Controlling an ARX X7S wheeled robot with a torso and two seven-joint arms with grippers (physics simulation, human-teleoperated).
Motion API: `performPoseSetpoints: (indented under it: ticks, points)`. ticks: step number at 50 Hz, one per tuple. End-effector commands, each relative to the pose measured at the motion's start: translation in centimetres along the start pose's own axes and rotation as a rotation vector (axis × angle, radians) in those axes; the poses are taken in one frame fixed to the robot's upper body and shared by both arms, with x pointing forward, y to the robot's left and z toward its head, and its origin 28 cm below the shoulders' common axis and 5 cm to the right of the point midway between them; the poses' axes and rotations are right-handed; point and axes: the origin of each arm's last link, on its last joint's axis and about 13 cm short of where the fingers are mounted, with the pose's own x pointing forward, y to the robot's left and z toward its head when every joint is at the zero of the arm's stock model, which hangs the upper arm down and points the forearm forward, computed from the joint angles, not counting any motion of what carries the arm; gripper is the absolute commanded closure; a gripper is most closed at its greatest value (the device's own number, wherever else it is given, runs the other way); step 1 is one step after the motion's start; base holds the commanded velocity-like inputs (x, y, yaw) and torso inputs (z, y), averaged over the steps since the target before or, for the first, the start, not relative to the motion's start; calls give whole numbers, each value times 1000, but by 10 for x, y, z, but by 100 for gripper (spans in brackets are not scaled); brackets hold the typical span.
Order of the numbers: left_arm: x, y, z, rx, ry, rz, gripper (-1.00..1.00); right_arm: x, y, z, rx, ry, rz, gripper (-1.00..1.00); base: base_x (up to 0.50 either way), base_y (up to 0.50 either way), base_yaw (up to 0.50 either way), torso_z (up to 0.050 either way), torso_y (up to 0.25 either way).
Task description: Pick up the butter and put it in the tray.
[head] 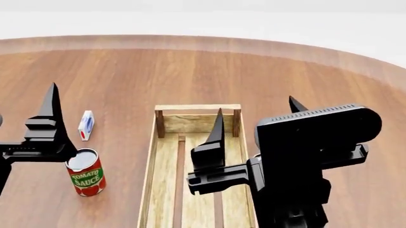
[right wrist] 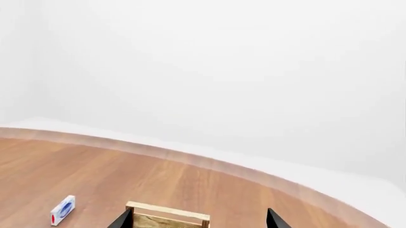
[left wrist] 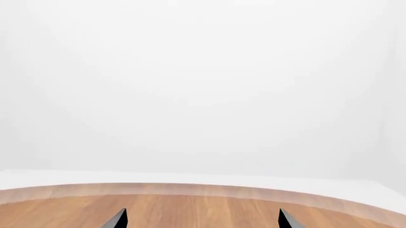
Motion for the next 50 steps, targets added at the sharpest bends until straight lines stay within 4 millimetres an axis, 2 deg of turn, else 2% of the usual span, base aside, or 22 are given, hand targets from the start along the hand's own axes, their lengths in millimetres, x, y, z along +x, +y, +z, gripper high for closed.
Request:
performPoseSetpoints:
  ticks: [1, 8, 9, 11, 13, 18, 26, 40, 50]
  points:
    - [0, 0, 1, 0, -2, 1, -100, 3, 0, 1, 35, 35, 13, -100, 0, 0, 0, 0, 0]
    - [1, 2, 2, 2, -4, 6, -100, 4, -2, 4, -46, 167, 4, -100, 0, 0, 0, 0, 0]
    - [1, 3, 2, 2, -5, 8, -100, 2, -5, 5, -48, 195, 10, -100, 0, 0, 0, 0, 0]
    - [3, 4, 3, 0, -6, 13, -100, 2, -18, 10, -63, 229, -84, -100, 0, 0, 0, 0, 0]
    - [3, 4, 3, -1, -6, 15, -100, -4, -16, 19, -33, 225, -16, -100, 0, 0, 0, 0, 0]
    - [3, 4, 2, 3, -7, 14, -100, -20, -13, 33, -37, 361, 187, -100, 0, 0, 0, 0, 0]
    - [4, 5, 1, 8, -3, 17, -100, -26, -18, 48, 3, 424, 335, -100, 0, 0, 0, 0, 0]
    - [5, 5, 0, 17, -3, 20, -100, -27, -22, 51, -87, 594, 391, -100, 0, 0, 0, 0, 0]
    - [5, 6, 1, 18, -3, 20, -100, -37, -19, 51, -153, 703, 454, -100, 0, 0, 0, 0, 0]
